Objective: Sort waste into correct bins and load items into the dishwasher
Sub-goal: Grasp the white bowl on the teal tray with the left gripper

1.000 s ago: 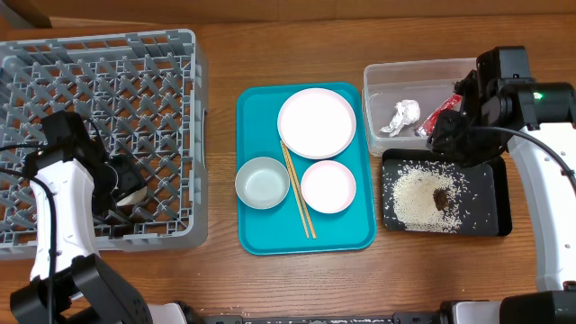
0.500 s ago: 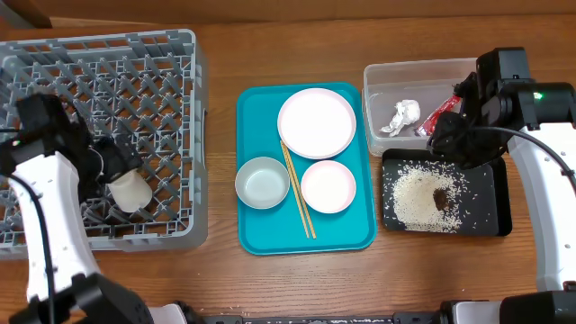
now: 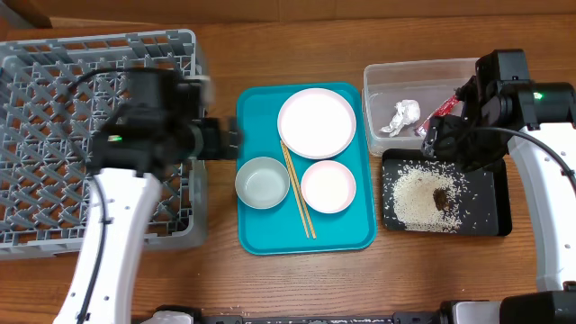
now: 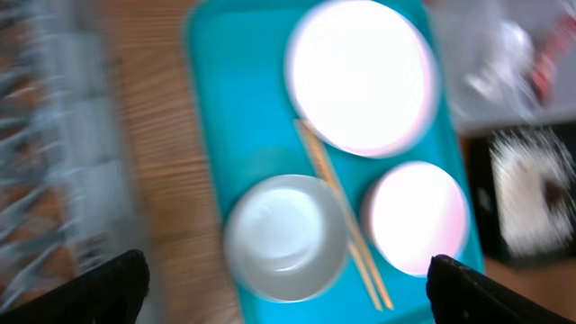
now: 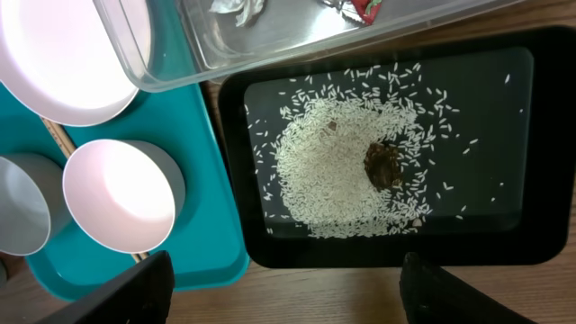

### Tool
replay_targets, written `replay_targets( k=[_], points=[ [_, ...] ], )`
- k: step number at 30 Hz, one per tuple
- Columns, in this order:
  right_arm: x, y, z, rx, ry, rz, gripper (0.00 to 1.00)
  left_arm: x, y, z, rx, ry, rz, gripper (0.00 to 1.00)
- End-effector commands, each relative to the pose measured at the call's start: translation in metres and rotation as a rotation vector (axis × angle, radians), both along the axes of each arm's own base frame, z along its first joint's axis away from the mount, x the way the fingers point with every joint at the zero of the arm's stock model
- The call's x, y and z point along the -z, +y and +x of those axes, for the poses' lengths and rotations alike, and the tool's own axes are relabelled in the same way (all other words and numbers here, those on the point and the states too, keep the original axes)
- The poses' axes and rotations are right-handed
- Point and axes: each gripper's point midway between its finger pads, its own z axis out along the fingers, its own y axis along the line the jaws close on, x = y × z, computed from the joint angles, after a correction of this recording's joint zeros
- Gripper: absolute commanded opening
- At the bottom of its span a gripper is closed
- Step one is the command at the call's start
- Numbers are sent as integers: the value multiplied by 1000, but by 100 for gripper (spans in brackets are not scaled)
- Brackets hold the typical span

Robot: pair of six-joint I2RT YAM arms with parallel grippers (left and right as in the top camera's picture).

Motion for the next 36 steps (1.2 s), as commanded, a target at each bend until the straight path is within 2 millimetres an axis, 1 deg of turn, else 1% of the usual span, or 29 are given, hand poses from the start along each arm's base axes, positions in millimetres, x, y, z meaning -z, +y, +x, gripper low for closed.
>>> replay_targets(
  k=[1,2,3,5,6,8,11,13,15,16,19,21,22,24,25,28,30,33,34,35,36],
  points=[
    [-7,1,1,1,-29,9,83,31,-50,-11,183,65,35,100],
    [-7,1,1,1,-29,9,84,46,-62,-14,218,98,71,100],
    [-7,1,1,0,-28,9,84,57,-69,-16,240,126,95,97],
    [-7,1,1,0,-28,9,84,76,-79,-21,270,173,136,93],
    [-7,1,1,0,-28,9,84,87,-83,-23,285,199,157,89],
    [-7,1,1,0,-28,9,84,108,-88,-28,307,258,202,85],
    [-7,1,1,0,-28,9,84,139,-86,-36,322,349,273,72],
    [-7,1,1,0,-28,9,84,155,-84,-42,324,410,297,64],
    [-7,1,1,0,-29,9,84,170,-80,-48,319,474,319,61],
    [-7,1,1,0,-29,9,84,181,-78,-52,321,518,335,55],
    [-7,1,1,0,-29,9,84,194,-76,-56,323,563,350,48],
    [-7,1,1,0,-28,9,84,198,-76,-57,323,575,351,33],
    [-7,1,1,0,-28,9,84,197,-77,-57,321,575,343,13],
    [-7,1,1,0,-28,9,84,193,-79,-54,305,566,336,9],
    [-7,1,1,0,-28,9,84,190,-80,-52,299,554,330,5],
    [-7,1,1,1,-28,9,84,171,-85,-43,293,512,313,4],
    [-7,1,1,0,-27,9,84,150,-89,-35,286,463,292,4],
    [-7,1,1,0,-26,9,84,108,-90,-20,269,362,257,4],
    [-7,1,1,0,-27,9,84,93,-89,-15,258,325,246,4],
    [-7,1,1,0,-27,9,84,73,-85,-7,239,274,229,4],
    [-7,1,1,0,-26,9,84,61,-82,-3,225,243,219,4]
  ],
)
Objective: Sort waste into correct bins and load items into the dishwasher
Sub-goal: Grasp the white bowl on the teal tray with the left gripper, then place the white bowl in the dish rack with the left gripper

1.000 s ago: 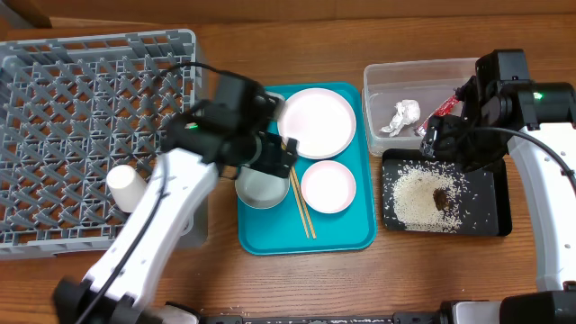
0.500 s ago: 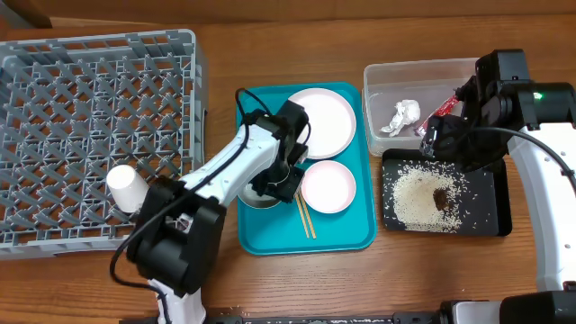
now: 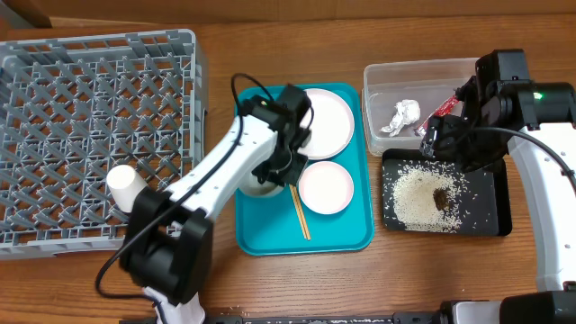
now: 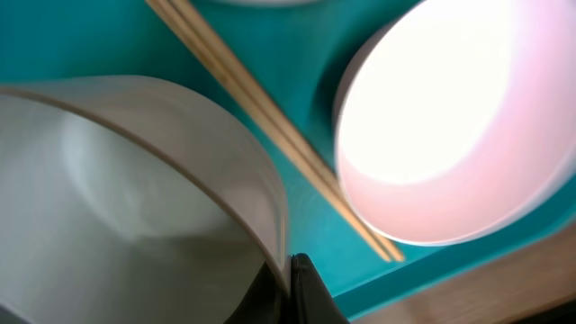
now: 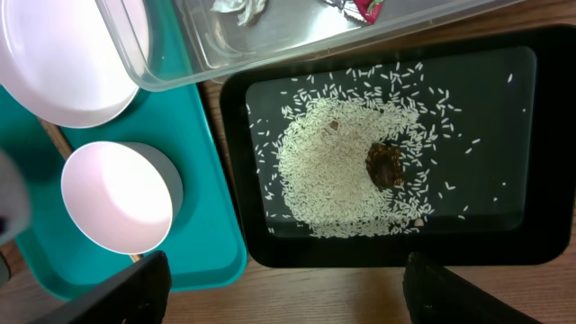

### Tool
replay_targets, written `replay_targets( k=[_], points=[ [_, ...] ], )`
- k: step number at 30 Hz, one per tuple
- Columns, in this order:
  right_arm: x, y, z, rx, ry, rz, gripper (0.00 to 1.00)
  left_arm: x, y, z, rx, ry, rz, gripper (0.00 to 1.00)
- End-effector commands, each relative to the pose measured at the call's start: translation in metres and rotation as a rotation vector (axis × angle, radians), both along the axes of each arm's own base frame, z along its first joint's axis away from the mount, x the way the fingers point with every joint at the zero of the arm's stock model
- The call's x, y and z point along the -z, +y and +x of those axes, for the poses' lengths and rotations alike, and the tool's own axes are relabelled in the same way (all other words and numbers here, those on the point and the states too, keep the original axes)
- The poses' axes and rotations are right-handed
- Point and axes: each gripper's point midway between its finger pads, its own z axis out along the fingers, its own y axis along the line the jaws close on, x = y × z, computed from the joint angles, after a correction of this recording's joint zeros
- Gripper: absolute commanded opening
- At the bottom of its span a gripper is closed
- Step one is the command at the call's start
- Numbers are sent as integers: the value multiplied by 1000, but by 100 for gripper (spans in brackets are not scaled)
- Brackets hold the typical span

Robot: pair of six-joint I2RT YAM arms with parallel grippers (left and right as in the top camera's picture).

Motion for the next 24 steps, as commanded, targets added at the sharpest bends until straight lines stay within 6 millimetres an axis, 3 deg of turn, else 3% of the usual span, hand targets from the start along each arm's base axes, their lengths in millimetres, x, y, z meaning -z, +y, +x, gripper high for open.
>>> replay_targets(
  k=[1,4,8,15,20,24],
  points=[
    [-7,0,1,0,-28,5,84,-83,13,32,-74,-226,-103,4],
    [-7,0,1,0,-29,5,84,-126,45,53,-135,-349,-155,4],
    [-7,0,2,0,-29,5,84,-148,75,70,-120,-396,-312,4],
    [-7,0,1,0,-29,5,84,-162,124,88,-81,-431,-644,4],
    [-7,0,2,0,-29,5,84,-156,167,101,-142,-454,-799,4],
    [-7,0,1,0,-26,5,84,-147,188,108,-187,-453,-895,4]
  ],
)
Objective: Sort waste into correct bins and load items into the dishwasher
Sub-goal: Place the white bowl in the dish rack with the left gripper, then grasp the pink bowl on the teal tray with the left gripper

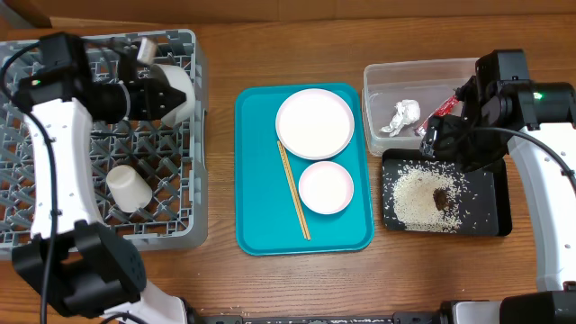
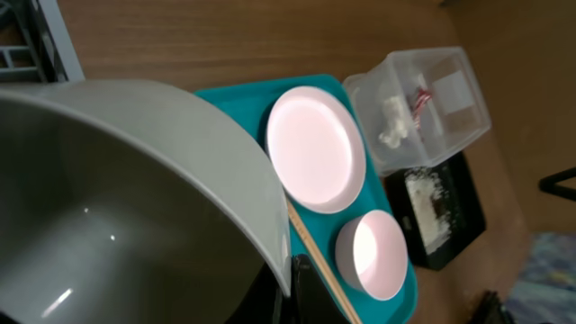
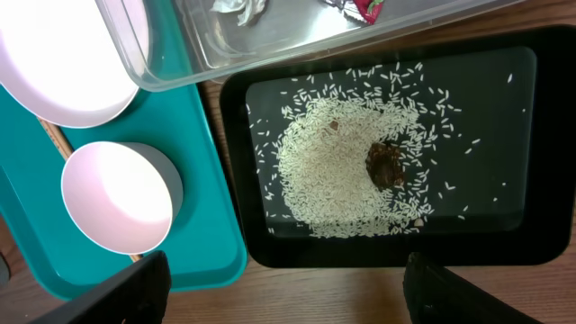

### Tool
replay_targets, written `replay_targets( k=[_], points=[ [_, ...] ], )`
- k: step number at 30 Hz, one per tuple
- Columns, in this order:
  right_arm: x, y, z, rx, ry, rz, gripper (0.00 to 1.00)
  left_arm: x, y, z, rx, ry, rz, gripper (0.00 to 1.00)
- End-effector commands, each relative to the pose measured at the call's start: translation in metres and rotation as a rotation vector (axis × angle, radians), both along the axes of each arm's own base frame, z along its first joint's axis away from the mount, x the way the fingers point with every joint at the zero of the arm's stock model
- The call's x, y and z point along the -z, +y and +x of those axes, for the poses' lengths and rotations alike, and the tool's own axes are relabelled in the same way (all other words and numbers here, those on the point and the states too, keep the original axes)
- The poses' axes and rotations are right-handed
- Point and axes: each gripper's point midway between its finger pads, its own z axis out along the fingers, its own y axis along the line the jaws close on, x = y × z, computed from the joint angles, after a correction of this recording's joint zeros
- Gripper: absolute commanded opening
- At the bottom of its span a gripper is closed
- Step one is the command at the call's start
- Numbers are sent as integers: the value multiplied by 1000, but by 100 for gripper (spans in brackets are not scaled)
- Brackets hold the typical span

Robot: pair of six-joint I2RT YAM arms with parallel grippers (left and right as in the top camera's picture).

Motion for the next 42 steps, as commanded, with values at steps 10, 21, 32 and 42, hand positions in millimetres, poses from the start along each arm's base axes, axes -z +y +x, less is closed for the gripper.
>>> replay_targets(
  k=[10,21,32,42],
  points=[
    [-7,0,-1,0,-18,6,84,38,46,18,-24,-14,-266,4],
    [-6,0,-3,1,-11,6,84,82,90,10,-145,122,-323,5],
    [-6,0,-4,1,-7,6,84,51,142,-30,-330,164,-430,84],
    [-5,0,-10,0,20,5,85,-20,103,-47,-270,47,-245,100]
  ],
)
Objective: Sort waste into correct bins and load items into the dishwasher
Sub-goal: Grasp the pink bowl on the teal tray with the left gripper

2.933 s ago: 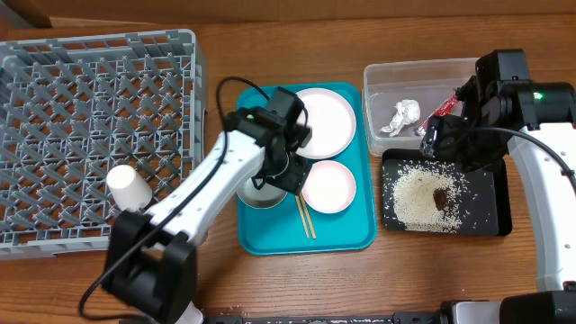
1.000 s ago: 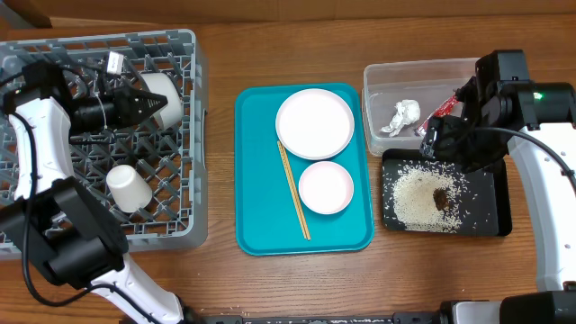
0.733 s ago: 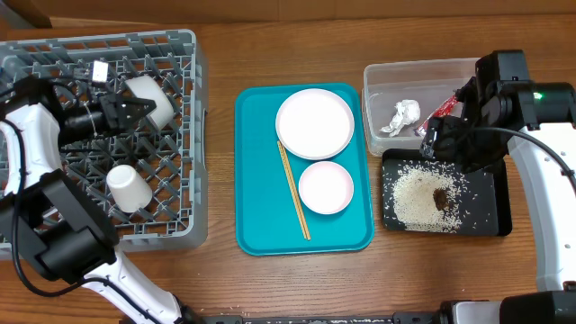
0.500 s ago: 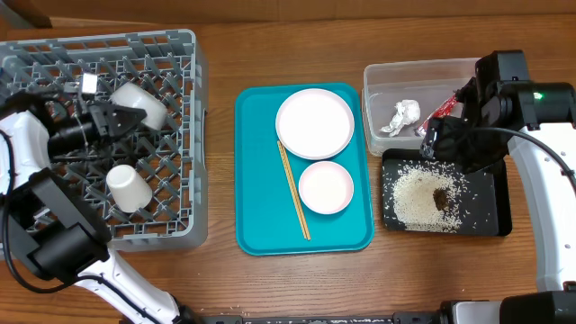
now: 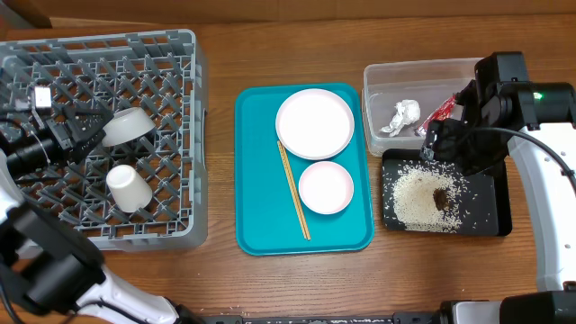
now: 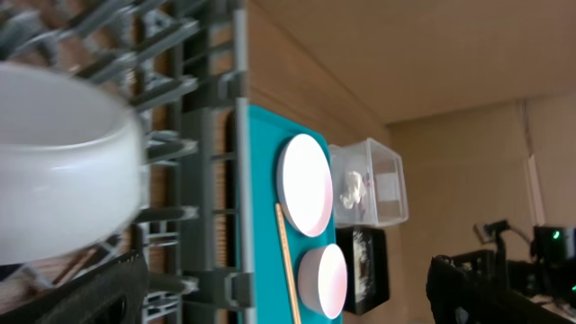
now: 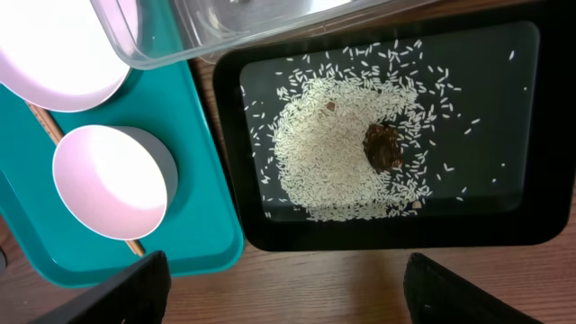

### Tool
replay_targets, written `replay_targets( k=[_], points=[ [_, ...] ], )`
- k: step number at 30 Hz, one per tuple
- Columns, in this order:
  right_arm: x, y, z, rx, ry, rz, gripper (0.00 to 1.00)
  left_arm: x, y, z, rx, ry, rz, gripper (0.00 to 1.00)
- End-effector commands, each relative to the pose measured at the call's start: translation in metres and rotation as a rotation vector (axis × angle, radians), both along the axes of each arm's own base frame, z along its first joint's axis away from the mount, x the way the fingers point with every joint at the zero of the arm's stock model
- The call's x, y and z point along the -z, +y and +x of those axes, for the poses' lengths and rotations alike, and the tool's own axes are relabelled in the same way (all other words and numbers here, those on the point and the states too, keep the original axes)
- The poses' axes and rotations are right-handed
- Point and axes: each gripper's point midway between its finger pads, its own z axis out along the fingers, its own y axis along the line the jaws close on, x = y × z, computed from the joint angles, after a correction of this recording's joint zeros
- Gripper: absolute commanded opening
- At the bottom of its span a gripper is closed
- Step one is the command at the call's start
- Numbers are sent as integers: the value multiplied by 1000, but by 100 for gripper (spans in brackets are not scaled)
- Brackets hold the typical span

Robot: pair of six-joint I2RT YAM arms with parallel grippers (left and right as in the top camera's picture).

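The grey bowl lies on its side in the grey dish rack, next to an upturned white cup. It shows as a pale blur in the left wrist view. My left gripper is just left of the bowl, open, with nothing between its fingers. On the teal tray lie a pink plate, a small pink bowl and chopsticks. My right gripper hovers open over the black tray of spilled rice.
A clear bin at the back right holds a crumpled tissue and a red wrapper. A brown lump sits in the rice. Bare wooden table runs along the front.
My left gripper was shut on the grey bowl's rim over the rack's right part. Now the bowl lies in the rack and the gripper is open further left. The right gripper shifted slightly.
My left gripper was open beside the teal tray, with the grey bowl on it. Then it was shut on the bowl's rim on the tray. Then it held the bowl over the rack. Now the bowl rests in the rack, let go. The right arm stayed over the rice.
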Motion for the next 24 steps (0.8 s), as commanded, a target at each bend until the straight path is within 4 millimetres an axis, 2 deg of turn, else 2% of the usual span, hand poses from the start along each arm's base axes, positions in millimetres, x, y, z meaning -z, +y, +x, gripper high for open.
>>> replay_targets(
  k=[1,2,3,6,8,9,10,13,14,18,19,23,24],
  points=[
    [-7,0,0,1,-21,5,87,-40,-38,-6,68,-54,124,100],
    [-7,0,-1,2,-20,4,87,-45,-51,-7,94,-54,154,100],
    [-6,-3,-1,6,-18,-13,88,-49,-74,-8,146,-49,215,100],
    [-5,-17,-3,73,-4,-85,90,-45,-115,-6,237,-8,344,100],
    [-4,-30,-5,140,4,-153,92,-31,-148,-3,308,43,479,100],
    [-5,-37,-5,180,3,-190,95,-19,-176,-2,365,73,586,100],
    [-5,-39,-5,196,2,-199,99,-14,-190,-1,391,85,635,100],
    [-5,-39,-3,200,-6,-198,100,4,-256,-8,544,62,777,100],
    [-5,-41,-3,212,-9,-196,100,14,-288,-15,624,45,819,100],
    [-6,-57,-3,312,-8,-190,100,47,-351,-41,816,36,899,99],
    [-6,-67,-3,353,-6,-180,100,66,-375,-56,899,55,919,100],
    [-5,-87,-8,437,5,-148,100,110,-414,-87,1044,119,960,100],
    [-5,-90,-9,460,6,-125,100,129,-424,-98,1096,146,984,100]
  ],
)
